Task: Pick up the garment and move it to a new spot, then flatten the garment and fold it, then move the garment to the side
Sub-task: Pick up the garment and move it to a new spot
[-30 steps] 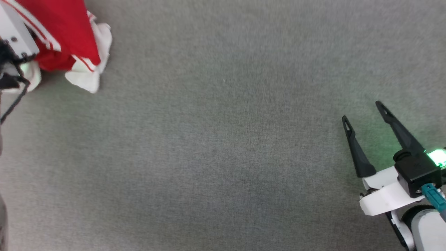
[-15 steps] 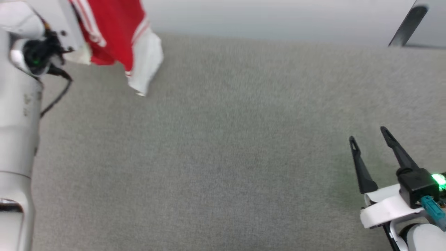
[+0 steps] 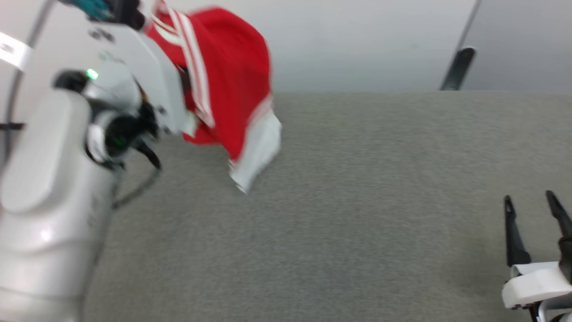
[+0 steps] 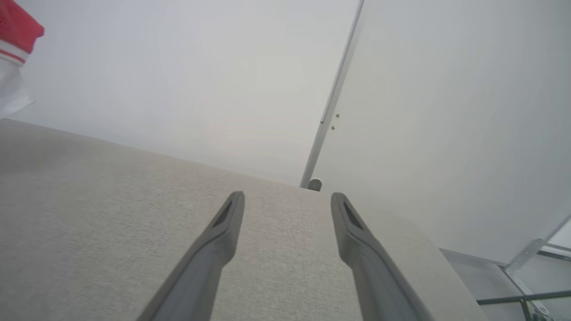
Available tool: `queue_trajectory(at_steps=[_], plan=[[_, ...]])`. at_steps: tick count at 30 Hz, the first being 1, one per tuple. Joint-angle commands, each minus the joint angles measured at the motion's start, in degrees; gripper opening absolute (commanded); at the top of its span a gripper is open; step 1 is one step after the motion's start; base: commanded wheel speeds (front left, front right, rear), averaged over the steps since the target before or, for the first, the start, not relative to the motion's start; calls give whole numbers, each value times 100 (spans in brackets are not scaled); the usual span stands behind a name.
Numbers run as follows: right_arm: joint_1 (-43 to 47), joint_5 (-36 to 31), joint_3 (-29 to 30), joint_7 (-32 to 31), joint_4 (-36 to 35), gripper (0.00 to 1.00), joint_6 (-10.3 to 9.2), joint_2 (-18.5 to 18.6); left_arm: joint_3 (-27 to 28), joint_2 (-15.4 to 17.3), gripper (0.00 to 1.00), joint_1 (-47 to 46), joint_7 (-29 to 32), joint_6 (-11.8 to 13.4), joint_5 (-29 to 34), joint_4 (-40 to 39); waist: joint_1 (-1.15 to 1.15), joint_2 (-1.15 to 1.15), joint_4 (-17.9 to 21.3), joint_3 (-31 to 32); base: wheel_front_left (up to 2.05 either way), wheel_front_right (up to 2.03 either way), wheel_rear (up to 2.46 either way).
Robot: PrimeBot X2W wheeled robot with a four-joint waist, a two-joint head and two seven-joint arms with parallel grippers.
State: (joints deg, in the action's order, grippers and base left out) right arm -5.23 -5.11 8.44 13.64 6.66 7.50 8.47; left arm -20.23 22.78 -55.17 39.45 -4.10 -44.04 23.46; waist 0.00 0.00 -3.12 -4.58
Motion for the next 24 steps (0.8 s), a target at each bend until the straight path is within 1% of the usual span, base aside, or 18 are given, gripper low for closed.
queue_trajectory(at_steps=[1,7,10,13,15,18,24], plan=[[50,-42,88,40,4,100,-2,-31,-34,-51,0,170,60,73,-57,-222,0,0,359,44,0,0,0],[56,-162,464,85,66,100,-2,-143,-192,-227,0,893,494,509,-254,-1523,0,0,873,-124,0,0,0],[27,-184,587,111,117,100,-2,-219,-297,-370,0,1065,598,667,-281,-1989,0,0,1080,-226,0,0,0],[-3,-210,633,129,143,100,-2,-304,-377,-598,0,1155,628,819,-370,-2281,0,0,1260,-342,0,0,0],[-55,-184,625,143,176,100,-2,-345,-414,-667,0,1185,633,886,-357,-2363,0,0,1371,-425,0,0,0],[-143,-154,602,150,253,100,-2,-425,-492,-688,0,1220,591,863,-299,-2302,0,0,1497,-547,0,0,0],[-228,-125,575,161,349,100,-2,-493,-688,-602,0,1359,564,802,-131,-1601,0,0,1602,-742,0,0,0]])
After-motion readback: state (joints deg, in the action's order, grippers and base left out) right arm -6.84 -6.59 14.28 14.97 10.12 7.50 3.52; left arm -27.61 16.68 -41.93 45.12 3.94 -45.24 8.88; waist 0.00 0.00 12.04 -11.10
